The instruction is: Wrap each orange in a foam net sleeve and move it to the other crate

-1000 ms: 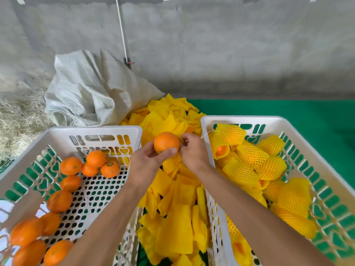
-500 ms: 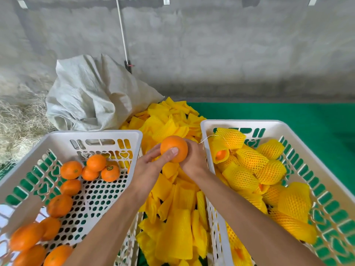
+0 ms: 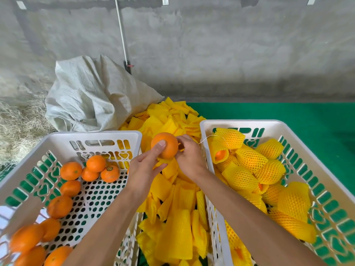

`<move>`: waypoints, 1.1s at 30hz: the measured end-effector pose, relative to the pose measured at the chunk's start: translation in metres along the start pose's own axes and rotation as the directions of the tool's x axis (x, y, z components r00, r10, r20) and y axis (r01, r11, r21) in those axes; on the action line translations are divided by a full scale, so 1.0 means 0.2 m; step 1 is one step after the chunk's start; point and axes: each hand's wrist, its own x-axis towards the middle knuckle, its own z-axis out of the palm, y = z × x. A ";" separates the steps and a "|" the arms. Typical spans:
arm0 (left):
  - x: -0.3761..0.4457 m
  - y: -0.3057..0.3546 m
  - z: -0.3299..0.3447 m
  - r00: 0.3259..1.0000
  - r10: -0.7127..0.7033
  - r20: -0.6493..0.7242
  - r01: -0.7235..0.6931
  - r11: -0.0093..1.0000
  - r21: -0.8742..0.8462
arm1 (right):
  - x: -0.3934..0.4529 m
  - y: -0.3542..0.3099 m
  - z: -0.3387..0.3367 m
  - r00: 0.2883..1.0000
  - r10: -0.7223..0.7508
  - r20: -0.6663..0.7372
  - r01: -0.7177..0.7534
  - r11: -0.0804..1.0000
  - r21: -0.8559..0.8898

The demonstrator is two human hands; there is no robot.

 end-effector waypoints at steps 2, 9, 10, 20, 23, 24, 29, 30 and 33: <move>0.02 0.00 -0.02 0.999 -0.010 -0.034 0.008 0.999 -0.041 | 0.00 -0.01 0.00 1.000 -0.017 0.005 0.017 1.000 0.009; 0.00 0.02 0.00 0.982 0.128 -0.142 -0.112 0.987 0.117 | -0.02 -0.04 -0.01 0.987 -0.074 -0.145 0.080 0.996 0.034; 0.00 0.01 0.01 0.973 0.161 -0.166 -0.127 0.971 0.201 | -0.02 -0.05 -0.02 0.980 -0.090 -0.176 0.099 0.994 0.038; 0.01 -0.05 -0.01 0.940 0.330 -0.080 -0.258 0.848 0.462 | -0.06 -0.10 -0.01 0.832 -0.506 -0.229 0.482 0.863 -0.154; 0.02 -0.05 -0.01 0.916 0.400 -0.012 -0.339 0.791 0.509 | -0.06 -0.11 -0.01 0.760 -0.600 -0.250 0.545 0.798 -0.256; 0.02 -0.05 -0.01 0.912 0.409 -0.019 -0.344 0.790 0.507 | -0.06 -0.11 -0.01 0.761 -0.598 -0.250 0.543 0.799 -0.258; 0.02 -0.03 0.01 0.927 0.371 -0.063 -0.313 0.853 0.417 | -0.05 -0.07 -0.01 0.882 -0.435 -0.179 0.396 0.892 -0.217; 0.02 -0.03 0.01 0.929 0.367 -0.057 -0.310 0.851 0.425 | -0.05 -0.06 0.00 0.905 -0.392 -0.162 0.361 0.913 -0.192; 0.02 -0.04 0.01 0.928 0.370 -0.043 -0.318 0.847 0.426 | -0.04 -0.05 -0.01 0.947 -0.293 -0.129 0.280 0.953 -0.114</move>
